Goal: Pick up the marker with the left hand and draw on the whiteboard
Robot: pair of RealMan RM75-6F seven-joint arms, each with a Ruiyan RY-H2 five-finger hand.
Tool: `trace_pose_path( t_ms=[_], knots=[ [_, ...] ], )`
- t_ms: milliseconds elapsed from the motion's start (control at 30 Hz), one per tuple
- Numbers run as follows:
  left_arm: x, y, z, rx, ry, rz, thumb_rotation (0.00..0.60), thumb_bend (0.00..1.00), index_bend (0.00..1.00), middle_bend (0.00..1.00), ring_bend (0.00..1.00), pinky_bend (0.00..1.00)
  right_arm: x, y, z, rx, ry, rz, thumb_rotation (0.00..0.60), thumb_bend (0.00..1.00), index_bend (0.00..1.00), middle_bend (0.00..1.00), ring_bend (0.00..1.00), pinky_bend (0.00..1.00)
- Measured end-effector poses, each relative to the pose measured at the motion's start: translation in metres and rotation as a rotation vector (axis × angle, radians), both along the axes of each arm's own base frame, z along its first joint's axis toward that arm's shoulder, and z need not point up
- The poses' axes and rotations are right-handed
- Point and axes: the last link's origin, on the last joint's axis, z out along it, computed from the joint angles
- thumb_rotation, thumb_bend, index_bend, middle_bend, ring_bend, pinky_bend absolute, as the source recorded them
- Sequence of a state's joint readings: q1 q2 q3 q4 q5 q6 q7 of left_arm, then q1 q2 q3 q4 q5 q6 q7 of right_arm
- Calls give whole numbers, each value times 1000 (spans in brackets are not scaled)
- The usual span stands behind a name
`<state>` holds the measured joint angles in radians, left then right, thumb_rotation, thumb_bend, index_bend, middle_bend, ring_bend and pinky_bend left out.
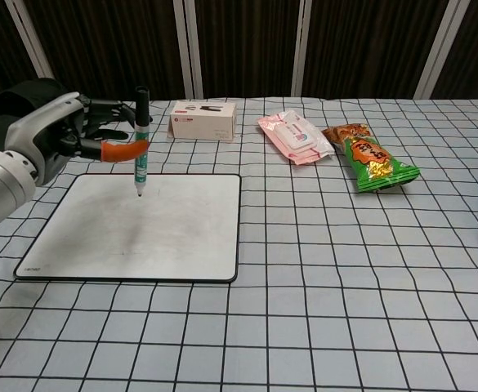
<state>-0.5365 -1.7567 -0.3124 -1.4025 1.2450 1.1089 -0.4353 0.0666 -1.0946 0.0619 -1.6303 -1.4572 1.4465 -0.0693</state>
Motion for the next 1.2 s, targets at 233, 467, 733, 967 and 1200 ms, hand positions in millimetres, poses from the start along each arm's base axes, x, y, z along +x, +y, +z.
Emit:
trace_pose_path(
  t_ms=[233,467,733,967,1200],
  knots=[
    [3,1,-19,-45,8,-12,600,501,757,233,77,144,0,0,-1,0,-4,-2,600,365,0,0,0,0],
    [12,5,-29,-60,6,-30,600,500,758,233,77,144,0,0,-1,2,-7,-5,600,364,0,0,0,0],
    [21,8,-38,-61,10,-46,600,500,758,233,77,144,-1,-1,0,0,-11,-11,600,364,0,0,0,0],
    [20,10,-43,-68,21,-42,600,500,758,233,77,144,-1,-1,1,-2,-9,-9,600,365,0,0,0,0],
    [18,11,-46,-77,29,-37,600,500,760,234,77,144,-2,-1,0,-1,-7,-10,600,365,0,0,0,0]
  ],
)
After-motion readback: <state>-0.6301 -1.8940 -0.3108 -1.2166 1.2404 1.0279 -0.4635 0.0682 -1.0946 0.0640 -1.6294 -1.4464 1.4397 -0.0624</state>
